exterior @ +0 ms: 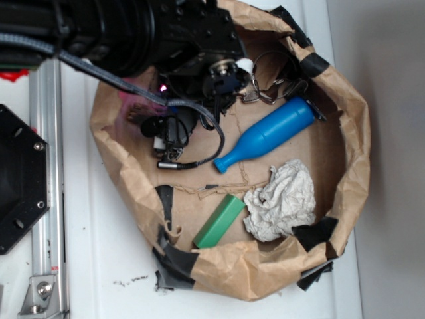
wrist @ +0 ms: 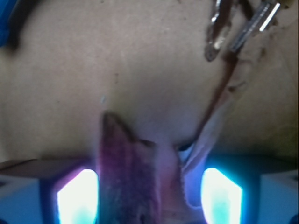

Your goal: Grab the wood chip.

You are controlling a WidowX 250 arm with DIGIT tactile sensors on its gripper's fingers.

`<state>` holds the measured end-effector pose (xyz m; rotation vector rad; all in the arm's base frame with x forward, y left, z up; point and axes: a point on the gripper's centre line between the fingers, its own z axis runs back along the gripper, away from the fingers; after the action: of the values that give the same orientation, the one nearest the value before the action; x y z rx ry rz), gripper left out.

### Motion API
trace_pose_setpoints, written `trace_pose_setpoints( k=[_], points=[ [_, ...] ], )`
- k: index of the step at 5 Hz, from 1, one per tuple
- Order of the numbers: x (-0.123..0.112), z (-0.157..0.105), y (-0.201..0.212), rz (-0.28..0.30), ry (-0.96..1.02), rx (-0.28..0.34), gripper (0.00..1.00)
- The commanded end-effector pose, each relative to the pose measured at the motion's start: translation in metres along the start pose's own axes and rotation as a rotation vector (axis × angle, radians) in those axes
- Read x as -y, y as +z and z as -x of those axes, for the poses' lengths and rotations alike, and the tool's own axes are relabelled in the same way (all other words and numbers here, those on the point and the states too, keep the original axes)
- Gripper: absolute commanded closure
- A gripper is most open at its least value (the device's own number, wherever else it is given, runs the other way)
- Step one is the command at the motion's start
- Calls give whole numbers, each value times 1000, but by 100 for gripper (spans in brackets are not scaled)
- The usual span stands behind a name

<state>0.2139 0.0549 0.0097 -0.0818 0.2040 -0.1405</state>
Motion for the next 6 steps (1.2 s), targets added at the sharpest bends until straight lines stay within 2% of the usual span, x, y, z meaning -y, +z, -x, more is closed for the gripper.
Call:
trace_pose_setpoints(
  k=[1,4,5,6],
  points=[
    [16,-3,1,-7,-17,28,100],
    [20,-8,22,2,-38,71,100],
    [37,-24,75,-38,-102,184,100],
    [50,-31,129,-73,-126,270,100]
  ],
)
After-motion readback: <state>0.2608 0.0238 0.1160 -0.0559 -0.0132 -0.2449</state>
